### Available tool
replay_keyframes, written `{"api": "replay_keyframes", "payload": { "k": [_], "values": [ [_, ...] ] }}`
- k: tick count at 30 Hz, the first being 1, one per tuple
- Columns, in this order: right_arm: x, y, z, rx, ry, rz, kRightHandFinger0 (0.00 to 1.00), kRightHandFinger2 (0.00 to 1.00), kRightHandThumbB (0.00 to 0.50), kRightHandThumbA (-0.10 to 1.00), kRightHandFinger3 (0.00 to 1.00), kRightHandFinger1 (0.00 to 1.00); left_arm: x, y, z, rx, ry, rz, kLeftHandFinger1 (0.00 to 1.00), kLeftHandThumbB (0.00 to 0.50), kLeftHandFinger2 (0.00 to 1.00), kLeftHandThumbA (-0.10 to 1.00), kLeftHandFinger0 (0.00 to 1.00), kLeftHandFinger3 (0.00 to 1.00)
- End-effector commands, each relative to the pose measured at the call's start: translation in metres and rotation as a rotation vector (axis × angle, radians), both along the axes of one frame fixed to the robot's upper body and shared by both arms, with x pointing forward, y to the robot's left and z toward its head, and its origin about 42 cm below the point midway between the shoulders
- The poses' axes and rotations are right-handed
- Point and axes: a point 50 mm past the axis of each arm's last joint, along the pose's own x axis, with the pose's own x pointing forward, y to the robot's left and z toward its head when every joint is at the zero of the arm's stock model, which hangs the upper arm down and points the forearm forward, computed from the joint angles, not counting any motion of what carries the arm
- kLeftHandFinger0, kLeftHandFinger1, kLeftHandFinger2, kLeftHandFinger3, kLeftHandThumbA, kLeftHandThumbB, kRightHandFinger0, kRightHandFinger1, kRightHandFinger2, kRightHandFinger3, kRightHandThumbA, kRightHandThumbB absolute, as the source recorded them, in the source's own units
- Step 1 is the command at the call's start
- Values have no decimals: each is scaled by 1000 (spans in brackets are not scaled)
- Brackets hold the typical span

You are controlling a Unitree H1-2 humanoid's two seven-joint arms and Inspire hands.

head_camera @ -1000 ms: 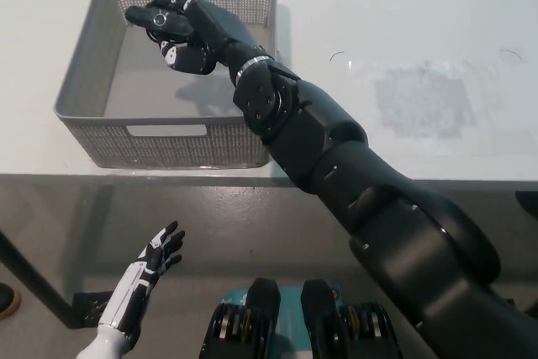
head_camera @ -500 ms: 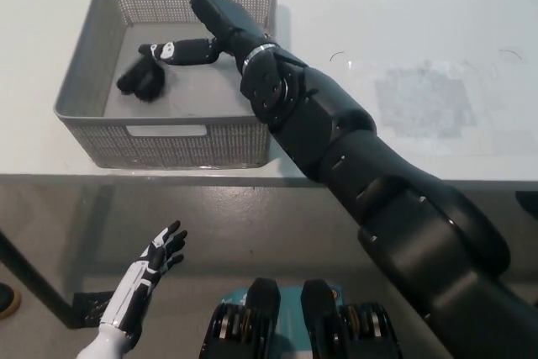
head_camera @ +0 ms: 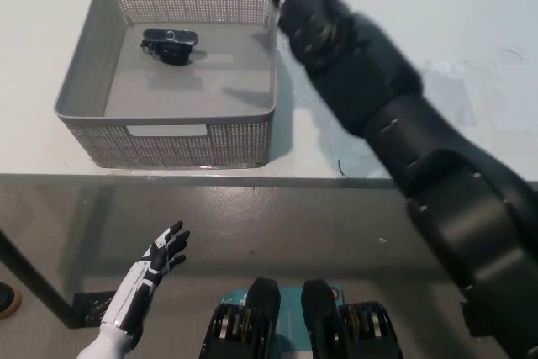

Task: Use the right hand to pick up a webcam and put it into a container on the left side

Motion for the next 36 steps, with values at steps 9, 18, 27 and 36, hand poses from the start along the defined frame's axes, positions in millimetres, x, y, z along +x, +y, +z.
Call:
{"api": "replay_keyframes", "payload": {
  "k": [9,18,27,36],
  "values": [
    [-98,-129,83,288,-321,46,1000,1000,388,1000,1000,1000,8,10,16,48,-48,-27,1000,104,1000,1000,1000,1000],
    [-180,-194,12,443,-342,114,1000,1000,334,1000,1000,1000,10,10,16,29,-50,-19,1000,102,1000,1000,1000,1000],
    [-234,-204,-115,570,-152,109,1000,1000,326,1000,1000,1000,10,10,14,17,-51,-14,1000,100,1000,1000,1000,1000],
    [-247,-205,-218,588,115,72,1000,1000,219,1000,1000,1000,16,13,19,20,-52,-9,1000,119,1000,1000,1000,1000]
  ]
}}
